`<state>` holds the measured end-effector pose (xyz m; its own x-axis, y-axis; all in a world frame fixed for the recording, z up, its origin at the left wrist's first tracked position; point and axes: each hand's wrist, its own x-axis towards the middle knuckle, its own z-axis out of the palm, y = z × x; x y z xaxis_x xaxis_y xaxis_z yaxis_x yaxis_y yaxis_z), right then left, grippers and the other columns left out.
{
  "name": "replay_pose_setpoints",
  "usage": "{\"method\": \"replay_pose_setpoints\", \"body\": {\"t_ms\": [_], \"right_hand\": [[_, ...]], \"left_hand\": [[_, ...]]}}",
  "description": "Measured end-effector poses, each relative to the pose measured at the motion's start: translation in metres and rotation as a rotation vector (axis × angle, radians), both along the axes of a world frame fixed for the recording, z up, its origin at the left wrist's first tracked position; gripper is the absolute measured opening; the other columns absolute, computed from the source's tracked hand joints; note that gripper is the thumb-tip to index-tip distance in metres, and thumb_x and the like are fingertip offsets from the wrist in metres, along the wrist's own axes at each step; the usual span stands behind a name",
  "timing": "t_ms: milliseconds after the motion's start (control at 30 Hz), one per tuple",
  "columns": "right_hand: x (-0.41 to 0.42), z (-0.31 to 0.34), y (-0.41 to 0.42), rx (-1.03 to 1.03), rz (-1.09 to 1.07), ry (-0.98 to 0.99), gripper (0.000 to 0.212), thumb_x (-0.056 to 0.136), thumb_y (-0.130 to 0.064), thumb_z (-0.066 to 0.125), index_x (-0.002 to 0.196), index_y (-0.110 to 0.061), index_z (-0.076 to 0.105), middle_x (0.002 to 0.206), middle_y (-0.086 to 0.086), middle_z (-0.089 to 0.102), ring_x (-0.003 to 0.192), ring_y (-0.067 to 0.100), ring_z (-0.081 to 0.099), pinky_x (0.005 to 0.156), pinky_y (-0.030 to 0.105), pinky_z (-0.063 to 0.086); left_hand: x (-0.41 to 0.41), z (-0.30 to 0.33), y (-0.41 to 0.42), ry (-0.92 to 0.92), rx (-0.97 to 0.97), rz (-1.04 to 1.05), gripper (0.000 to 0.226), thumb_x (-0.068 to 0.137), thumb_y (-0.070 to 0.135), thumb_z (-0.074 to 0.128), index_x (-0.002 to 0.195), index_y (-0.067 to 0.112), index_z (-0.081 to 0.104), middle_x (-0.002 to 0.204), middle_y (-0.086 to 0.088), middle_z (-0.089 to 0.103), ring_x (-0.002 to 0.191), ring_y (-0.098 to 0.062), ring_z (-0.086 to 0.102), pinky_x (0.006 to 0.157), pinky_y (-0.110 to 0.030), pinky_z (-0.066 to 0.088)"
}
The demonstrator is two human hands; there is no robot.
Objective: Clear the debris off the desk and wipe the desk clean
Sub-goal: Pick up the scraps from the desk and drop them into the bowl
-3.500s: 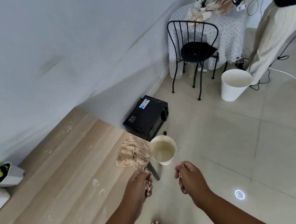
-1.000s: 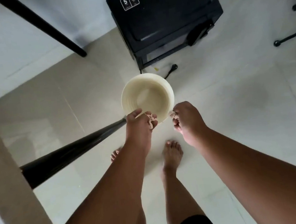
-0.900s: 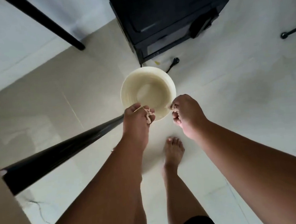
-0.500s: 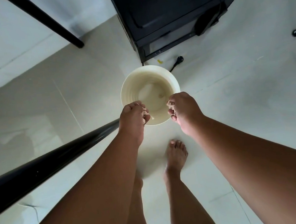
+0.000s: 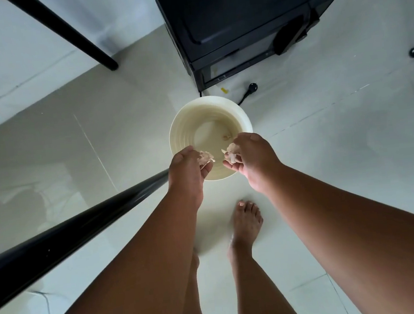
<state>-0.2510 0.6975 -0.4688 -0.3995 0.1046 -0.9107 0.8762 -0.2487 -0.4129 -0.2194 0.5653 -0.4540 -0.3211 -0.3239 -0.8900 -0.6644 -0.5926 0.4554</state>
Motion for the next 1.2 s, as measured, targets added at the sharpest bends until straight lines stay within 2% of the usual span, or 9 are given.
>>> {"method": "replay_pose_setpoints", "body": {"t_ms": [100, 167, 300, 400, 600, 700, 833, 1000, 1200], "right_hand": [[0.0, 0.0, 0.0, -0.007, 0.018, 0.014, 0.01, 0.098, -0.012, 0.055, 0.099, -0.018, 0.063, 0.103, 0.009, 0.067, 0.093, 0.024, 0.069, 0.078, 0.044, 0.065], [-0.001, 0.001, 0.001, -0.008, 0.023, 0.017, 0.015, 0.101, -0.015, 0.053, 0.112, -0.016, 0.063, 0.109, 0.005, 0.065, 0.102, 0.025, 0.069, 0.081, 0.045, 0.065], [-0.001, 0.005, 0.005, -0.006, 0.033, 0.012, 0.034, 0.1, -0.016, 0.052, 0.134, -0.011, 0.057, 0.11, 0.0, 0.06, 0.103, 0.023, 0.068, 0.078, 0.042, 0.065], [0.001, 0.012, 0.009, -0.003, 0.043, 0.019, 0.038, 0.099, -0.014, 0.049, 0.137, -0.011, 0.056, 0.111, -0.003, 0.06, 0.103, 0.022, 0.068, 0.074, 0.039, 0.065], [0.008, 0.044, 0.014, 0.009, 0.072, 0.039, 0.028, 0.102, -0.013, 0.048, 0.127, -0.017, 0.059, 0.109, -0.006, 0.062, 0.102, 0.021, 0.069, 0.075, 0.038, 0.064], [0.013, 0.079, 0.017, -0.006, 0.066, 0.062, 0.019, 0.101, -0.015, 0.051, 0.115, -0.021, 0.062, 0.104, -0.003, 0.066, 0.095, 0.021, 0.069, 0.076, 0.037, 0.063], [0.019, 0.142, 0.021, 0.008, 0.102, 0.124, 0.017, 0.101, -0.018, 0.053, 0.115, -0.02, 0.063, 0.107, 0.0, 0.068, 0.093, 0.021, 0.071, 0.068, 0.034, 0.058], [0.025, 0.248, 0.024, 0.012, 0.155, 0.199, 0.015, 0.099, -0.017, 0.056, 0.111, -0.02, 0.065, 0.109, 0.005, 0.073, 0.084, 0.017, 0.074, 0.064, 0.032, 0.055], [0.038, 0.361, 0.012, 0.004, 0.273, 0.336, 0.014, 0.1, -0.016, 0.056, 0.112, -0.015, 0.063, 0.105, 0.013, 0.073, 0.08, 0.02, 0.07, 0.062, 0.033, 0.051]], "left_hand": [[0.002, -0.001, -0.001, -0.006, 0.006, 0.01, 0.032, 0.098, 0.0, 0.052, 0.128, 0.007, 0.056, 0.114, -0.015, 0.062, 0.096, -0.029, 0.065, 0.085, -0.039, 0.059], [0.003, 0.001, -0.001, -0.011, 0.001, 0.011, 0.032, 0.099, 0.001, 0.054, 0.13, 0.007, 0.056, 0.113, -0.013, 0.06, 0.098, -0.029, 0.063, 0.088, -0.041, 0.059], [0.003, 0.008, 0.0, -0.012, -0.003, -0.004, 0.032, 0.1, 0.003, 0.054, 0.131, 0.01, 0.056, 0.115, -0.01, 0.059, 0.106, -0.029, 0.064, 0.085, -0.038, 0.059], [0.006, 0.017, 0.003, -0.015, -0.001, -0.034, 0.032, 0.101, 0.006, 0.053, 0.133, 0.011, 0.055, 0.122, -0.01, 0.061, 0.115, -0.029, 0.064, 0.087, -0.038, 0.058], [0.013, 0.047, 0.013, -0.013, -0.02, -0.122, 0.027, 0.101, 0.011, 0.054, 0.127, 0.019, 0.058, 0.12, -0.007, 0.065, 0.114, -0.025, 0.066, 0.085, -0.037, 0.058], [0.017, 0.076, 0.019, 0.005, -0.014, -0.171, 0.028, 0.1, 0.013, 0.055, 0.127, 0.021, 0.059, 0.123, -0.008, 0.065, 0.114, -0.025, 0.066, 0.082, -0.037, 0.057], [0.022, 0.132, 0.028, 0.043, -0.059, -0.273, 0.027, 0.098, 0.018, 0.057, 0.123, 0.027, 0.063, 0.121, -0.005, 0.067, 0.11, -0.02, 0.068, 0.079, -0.035, 0.058], [0.032, 0.238, 0.03, 0.131, -0.086, -0.401, 0.022, 0.096, 0.026, 0.062, 0.117, 0.032, 0.066, 0.114, 0.0, 0.072, 0.102, -0.01, 0.072, 0.075, -0.03, 0.059], [0.044, 0.356, 0.014, 0.277, -0.114, -0.422, 0.018, 0.097, 0.021, 0.062, 0.114, 0.028, 0.067, 0.109, 0.001, 0.075, 0.097, -0.012, 0.074, 0.074, -0.029, 0.056]]}}
